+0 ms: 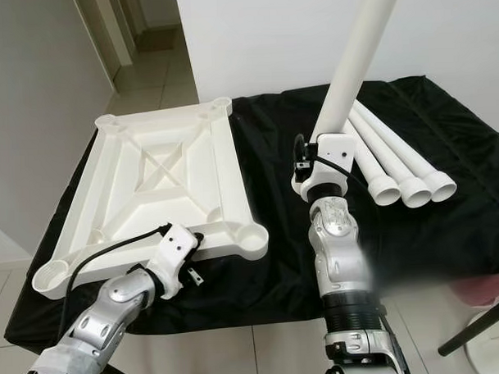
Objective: Building children table
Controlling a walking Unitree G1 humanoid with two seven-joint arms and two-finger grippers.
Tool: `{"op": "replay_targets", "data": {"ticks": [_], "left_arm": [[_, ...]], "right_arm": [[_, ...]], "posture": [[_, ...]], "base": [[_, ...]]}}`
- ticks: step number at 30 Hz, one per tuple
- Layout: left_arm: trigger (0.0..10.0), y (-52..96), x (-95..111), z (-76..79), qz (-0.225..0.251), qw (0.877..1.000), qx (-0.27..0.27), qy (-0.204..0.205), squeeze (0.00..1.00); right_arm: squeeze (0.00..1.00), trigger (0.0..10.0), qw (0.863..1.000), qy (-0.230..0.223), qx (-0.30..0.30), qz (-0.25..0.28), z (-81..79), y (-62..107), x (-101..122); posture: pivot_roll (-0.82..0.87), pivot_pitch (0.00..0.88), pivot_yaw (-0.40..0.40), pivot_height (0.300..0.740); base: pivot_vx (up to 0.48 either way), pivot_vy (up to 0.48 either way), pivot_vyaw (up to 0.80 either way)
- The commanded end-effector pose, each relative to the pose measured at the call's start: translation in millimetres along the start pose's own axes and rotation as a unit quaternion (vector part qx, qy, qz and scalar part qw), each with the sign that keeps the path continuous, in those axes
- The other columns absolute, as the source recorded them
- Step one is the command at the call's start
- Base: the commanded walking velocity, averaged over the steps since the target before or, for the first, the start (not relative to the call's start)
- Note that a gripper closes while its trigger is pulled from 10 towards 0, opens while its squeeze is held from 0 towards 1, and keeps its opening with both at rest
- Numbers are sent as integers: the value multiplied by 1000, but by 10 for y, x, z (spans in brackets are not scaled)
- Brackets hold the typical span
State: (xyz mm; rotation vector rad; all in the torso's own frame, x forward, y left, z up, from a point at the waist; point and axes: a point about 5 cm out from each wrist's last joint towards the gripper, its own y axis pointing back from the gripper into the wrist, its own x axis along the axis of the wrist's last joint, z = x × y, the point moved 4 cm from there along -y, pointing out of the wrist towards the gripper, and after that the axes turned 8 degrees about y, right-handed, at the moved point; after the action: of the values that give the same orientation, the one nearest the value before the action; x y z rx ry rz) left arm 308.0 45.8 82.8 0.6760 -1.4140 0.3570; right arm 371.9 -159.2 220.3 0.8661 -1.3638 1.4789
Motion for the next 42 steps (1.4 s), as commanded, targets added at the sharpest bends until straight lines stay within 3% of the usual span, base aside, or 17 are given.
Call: {"op": "replay_targets", "data": {"ticks": [1,6,10,16,26,32,35,37,42], "left_arm": [[10000,-56,-124,58,-27,1000,-8,10,0],[10000,-151,-73,116,-18,1000,-9,24,0],[10000,-269,48,256,5,998,-28,49,0],[10000,-356,129,427,17,997,-57,41,0],[10000,-386,144,561,23,995,-84,39,0],[10000,-509,250,716,34,993,-104,34,0],[10000,-479,225,689,30,994,-101,28,0],[10000,-383,142,611,14,995,-97,2,0],[10000,-229,134,486,15,995,-99,15,0]], "right_arm": [[0,10000,1000,-1,-1,12,-18,-10,70],[0,10000,1000,-1,-2,11,-17,7,58],[0,10000,1000,-1,-7,8,-3,34,35],[0,10000,1000,0,-7,2,-7,62,-5],[0,10000,1000,1,3,-3,-48,81,-33],[0,10000,1000,2,17,0,-99,68,-16],[0,10000,1000,2,23,3,-124,71,-7],[0,10000,1000,-1,30,4,-154,90,-11],[0,10000,999,-6,40,3,-198,113,-29]], "posture": [[-93,12,122,740],[-97,15,131,740],[-97,15,139,740],[-99,11,139,740],[-98,4,127,740],[-100,0,118,740],[-98,0,116,740],[-90,0,115,740],[-90,0,115,740]], "base": [[0,0,0],[0,0,0],[0,0,0],[0,0,0],[0,0,0],[0,0,0],[0,0,0],[0,0,0],[0,0,0]]}}
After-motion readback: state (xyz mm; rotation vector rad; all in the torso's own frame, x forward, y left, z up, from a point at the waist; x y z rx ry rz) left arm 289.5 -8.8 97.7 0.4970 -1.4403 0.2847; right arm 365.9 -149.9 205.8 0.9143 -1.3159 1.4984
